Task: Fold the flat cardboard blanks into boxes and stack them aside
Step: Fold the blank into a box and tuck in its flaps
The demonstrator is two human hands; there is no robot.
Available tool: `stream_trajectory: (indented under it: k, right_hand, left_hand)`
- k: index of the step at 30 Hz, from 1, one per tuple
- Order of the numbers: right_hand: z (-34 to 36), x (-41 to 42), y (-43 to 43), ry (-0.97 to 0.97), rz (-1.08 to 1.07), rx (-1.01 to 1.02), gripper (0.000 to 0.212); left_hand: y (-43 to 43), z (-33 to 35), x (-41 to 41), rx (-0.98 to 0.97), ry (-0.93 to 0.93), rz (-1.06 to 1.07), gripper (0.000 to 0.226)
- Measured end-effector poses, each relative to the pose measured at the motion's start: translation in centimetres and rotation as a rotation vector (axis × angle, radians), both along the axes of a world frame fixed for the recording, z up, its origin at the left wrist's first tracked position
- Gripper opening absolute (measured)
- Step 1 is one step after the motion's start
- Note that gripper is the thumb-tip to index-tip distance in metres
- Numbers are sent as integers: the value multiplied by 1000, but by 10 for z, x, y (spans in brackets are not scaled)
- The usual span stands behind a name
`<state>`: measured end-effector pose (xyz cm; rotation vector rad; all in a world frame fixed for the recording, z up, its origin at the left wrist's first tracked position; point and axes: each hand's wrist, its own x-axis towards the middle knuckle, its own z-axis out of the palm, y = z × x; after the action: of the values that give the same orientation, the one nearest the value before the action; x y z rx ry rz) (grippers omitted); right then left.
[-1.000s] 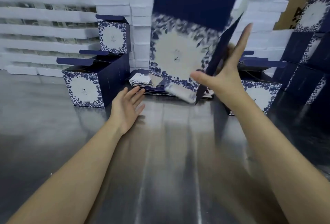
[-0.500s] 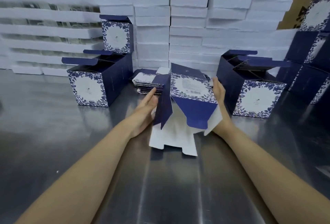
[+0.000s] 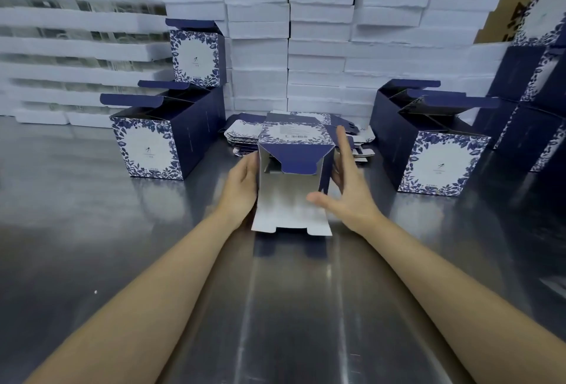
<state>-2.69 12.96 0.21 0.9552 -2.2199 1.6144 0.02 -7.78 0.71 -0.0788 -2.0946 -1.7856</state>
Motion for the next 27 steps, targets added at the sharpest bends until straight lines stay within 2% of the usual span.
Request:
stream_trajectory:
  k: [3, 4, 5, 7, 9, 11, 13, 14, 16, 17, 19, 21, 24, 27]
  right_hand:
    - [3, 4, -5, 113, -101, 56, 103]
    - [4, 5, -6, 157, -147, 38, 97]
    - [5, 5, -6, 189, -191, 13, 93]
    - [6, 4, -5, 193, -264, -27, 89]
    - [7, 4, -5, 178, -302, -71, 84]
    - [7, 3, -5, 245, -328, -143, 67]
    - [7, 2, -3, 298, -395, -244, 44]
    - [6, 0, -2, 244, -425, -325, 39]
    - [8, -1, -1, 53, -410, -487, 20]
    - [8, -1, 0, -2, -371, -523, 6]
    - [11, 0, -1, 1, -361, -535, 31]
    - [13, 1, -4, 64, -373, -493, 33]
    - [5, -1, -7, 120, -309, -322, 27]
    - [-1, -3, -3, 130, -222, -159, 48]
  left_hand:
    - [3, 4, 1, 159, -113, -94, 68]
    - [3, 3, 0, 138, -141, -113, 76]
    - [2, 1, -2, 26, -117, -130, 81]
    - [3, -4, 1, -246, -15, -178, 107]
    - [9, -5, 3, -332, 59, -172, 118]
    - [14, -5, 4, -264, 170, -141, 99]
    - [14, -2, 4, -161, 267, -6, 53]
    - [12, 0, 3, -91, 275, 80, 31]
    - [2, 2, -1, 102, 223, 165, 5]
    - [-4, 2, -4, 158, 196, 193, 15]
    - [-14, -1, -10, 159, 139, 244, 40]
    - [-15, -2, -12, 192, 94, 248, 54]
    - [-19, -6, -17, 335, 12, 247, 53]
    - [-26, -8, -21, 406, -14, 219, 52]
